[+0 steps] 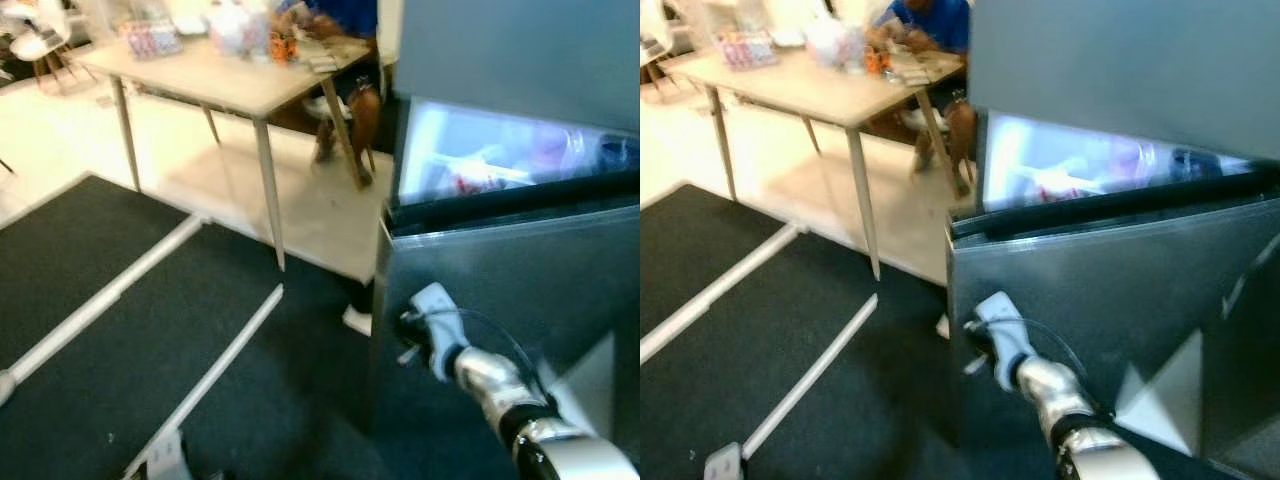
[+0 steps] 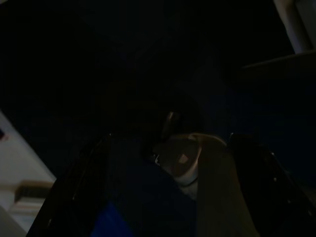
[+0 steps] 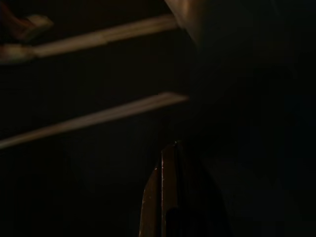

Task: Restocking fridge

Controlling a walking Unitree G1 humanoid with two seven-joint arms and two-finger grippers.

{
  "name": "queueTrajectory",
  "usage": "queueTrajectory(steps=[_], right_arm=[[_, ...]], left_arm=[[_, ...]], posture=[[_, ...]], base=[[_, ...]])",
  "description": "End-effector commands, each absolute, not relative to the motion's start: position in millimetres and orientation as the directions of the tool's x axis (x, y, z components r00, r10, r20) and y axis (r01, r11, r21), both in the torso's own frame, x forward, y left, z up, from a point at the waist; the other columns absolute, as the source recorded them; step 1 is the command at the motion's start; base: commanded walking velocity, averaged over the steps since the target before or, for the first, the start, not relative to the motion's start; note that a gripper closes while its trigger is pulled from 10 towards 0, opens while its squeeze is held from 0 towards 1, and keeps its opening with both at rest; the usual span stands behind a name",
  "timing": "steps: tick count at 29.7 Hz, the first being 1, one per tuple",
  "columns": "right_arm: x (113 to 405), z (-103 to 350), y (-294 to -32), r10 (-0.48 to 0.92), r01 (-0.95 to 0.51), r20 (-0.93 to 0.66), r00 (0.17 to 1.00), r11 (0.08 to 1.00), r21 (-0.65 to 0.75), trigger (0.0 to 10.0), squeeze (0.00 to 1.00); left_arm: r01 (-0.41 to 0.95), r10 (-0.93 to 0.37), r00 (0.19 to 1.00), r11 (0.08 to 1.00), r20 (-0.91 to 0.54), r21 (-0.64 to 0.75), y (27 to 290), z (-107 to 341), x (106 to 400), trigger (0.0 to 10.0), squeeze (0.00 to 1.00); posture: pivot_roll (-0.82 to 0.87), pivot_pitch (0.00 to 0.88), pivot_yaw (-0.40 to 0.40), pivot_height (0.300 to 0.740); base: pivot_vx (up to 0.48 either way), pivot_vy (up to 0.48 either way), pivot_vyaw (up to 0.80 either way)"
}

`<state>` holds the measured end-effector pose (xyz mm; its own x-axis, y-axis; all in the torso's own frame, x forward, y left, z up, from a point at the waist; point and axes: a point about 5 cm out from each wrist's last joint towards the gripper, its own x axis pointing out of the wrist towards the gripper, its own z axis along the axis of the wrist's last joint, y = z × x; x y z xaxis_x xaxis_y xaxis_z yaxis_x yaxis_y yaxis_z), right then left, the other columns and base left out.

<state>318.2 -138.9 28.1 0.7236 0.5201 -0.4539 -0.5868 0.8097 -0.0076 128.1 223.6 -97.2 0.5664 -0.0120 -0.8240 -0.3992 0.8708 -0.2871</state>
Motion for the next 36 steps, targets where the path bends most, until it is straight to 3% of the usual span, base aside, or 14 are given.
queueTrajectory(steps=[1, 5, 7, 10, 14, 22, 23, 24, 27, 29, 30, 31, 33, 36], right_arm=[[352.1, 79.8, -116.6, 0.574, -0.592, -0.234, 0.785, 0.806, -0.012, 10.0, 0.00], [373.2, 124.3, -103.6, 0.580, -0.581, -0.046, 0.813, 0.814, -0.002, 10.0, 0.00], [393.8, 188.0, -102.8, 0.520, -0.526, 0.201, 0.830, 0.850, -0.030, 10.0, 0.00], [395.8, 194.5, -108.7, 0.497, -0.496, 0.219, 0.840, 0.866, -0.061, 10.0, 0.00], [377.7, 133.0, -115.4, 0.556, -0.557, -0.042, 0.830, 0.824, -0.099, 10.0, 0.00], [369.7, 114.7, -116.0, 0.579, -0.591, -0.120, 0.806, 0.800, -0.105, 10.0, 0.00], [352.3, 76.6, -130.6, 0.517, -0.553, -0.265, 0.814, 0.829, -0.079, 10.0, 0.00], [352.3, 76.6, -130.6, 0.517, -0.553, -0.265, 0.814, 0.829, -0.079, 10.0, 0.00], [309.4, 13.3, -159.7, 0.372, -0.460, -0.516, 0.772, 0.886, -0.049, 10.0, 0.00], [309.4, 13.3, -159.7, 0.372, -0.460, -0.516, 0.772, 0.886, -0.049, 10.0, 0.00], [286.9, -10.8, -172.3, 0.299, -0.409, -0.614, 0.731, 0.911, -0.044, 10.0, 0.00], [286.9, -10.8, -172.3, 0.299, -0.409, -0.614, 0.731, 0.911, -0.044, 10.0, 0.00], [242.5, -46.9, -194.4, 0.162, -0.298, -0.756, 0.635, 0.953, -0.046, 10.0, 0.00], [223.7, -58.8, -202.0, 0.120, -0.253, -0.798, 0.590, 0.966, -0.042, 10.0, 0.00]], left_arm=[[-0.411, -0.010, 0.544, 0.869, -0.839, -0.277, 223.6, -100.0, 119.6, 10.0, 0.00], [-0.412, -0.009, 0.545, 0.868, -0.839, -0.277, 223.5, -100.1, 119.5, 10.0, 0.00], [-0.417, -0.005, 0.546, 0.865, -0.837, -0.278, 223.7, -100.0, 119.5, 10.0, 0.00], [-0.419, -0.005, 0.547, 0.864, -0.837, -0.279, 223.3, -100.1, 119.5, 10.0, 0.00], [-0.422, -0.007, 0.545, 0.862, -0.839, -0.281, 221.4, -100.8, 118.5, 10.0, 0.00], [-0.421, -0.008, 0.544, 0.862, -0.839, -0.282, 220.7, -101.0, 118.4, 10.0, 0.00], [-0.419, -0.007, 0.544, 0.864, -0.839, -0.278, 221.1, -100.9, 118.6, 10.0, 0.00], [-0.419, -0.007, 0.544, 0.864, -0.839, -0.278, 221.1, -100.9, 118.6, 10.0, 0.00], [-0.409, -0.002, 0.546, 0.872, -0.838, -0.269, 221.9, -100.3, 119.8, 10.0, 0.00], [-0.409, -0.002, 0.546, 0.872, -0.838, -0.269, 221.9, -100.3, 119.8, 10.0, 0.00], [-0.401, -0.004, 0.551, 0.875, -0.835, -0.269, 222.2, -99.8, 120.8, 10.0, 0.00], [-0.401, -0.004, 0.551, 0.875, -0.835, -0.269, 222.2, -99.8, 120.8, 10.0, 0.00], [-0.379, -0.019, 0.558, 0.884, -0.829, -0.275, 221.3, -99.3, 122.2, 10.0, 0.00], [-0.373, -0.024, 0.560, 0.886, -0.828, -0.277, 220.9, -99.2, 122.4, 10.0, 0.00]], posture=[[-0.05, 0.000, 0.048, 0.740], [-0.04, 0.000, 0.045, 0.740], [-0.03, 0.000, 0.043, 0.740], [-0.04, 0.000, 0.038, 0.740], [-0.04, 0.000, 0.038, 0.740], [-0.04, 0.000, 0.038, 0.740], [-0.05, 0.000, 0.045, 0.740], [-0.05, 0.000, 0.045, 0.740], [-0.05, 0.000, 0.045, 0.740], [-0.05, 0.000, 0.045, 0.740], [-0.05, 0.000, 0.043, 0.740], [-0.05, 0.000, 0.043, 0.740], [-0.05, 0.000, 0.040, 0.740], [-0.05, 0.000, 0.040, 0.740]], base=[[0.000, 0.000, 0.64], [0.000, 0.000, 0.64], [0.000, 0.000, 0.68], [0.000, 0.000, 0.67], [0.000, 0.000, 0.27], [0.000, 0.000, 0.00], [0.000, 0.000, 0.00], [0.000, 0.000, 0.00], [0.000, 0.000, 0.00], [0.000, 0.000, 0.00], [0.000, 0.000, 0.00], [0.000, 0.000, 0.00], [0.172, 0.000, 0.00], [0.347, 0.000, 0.00]])
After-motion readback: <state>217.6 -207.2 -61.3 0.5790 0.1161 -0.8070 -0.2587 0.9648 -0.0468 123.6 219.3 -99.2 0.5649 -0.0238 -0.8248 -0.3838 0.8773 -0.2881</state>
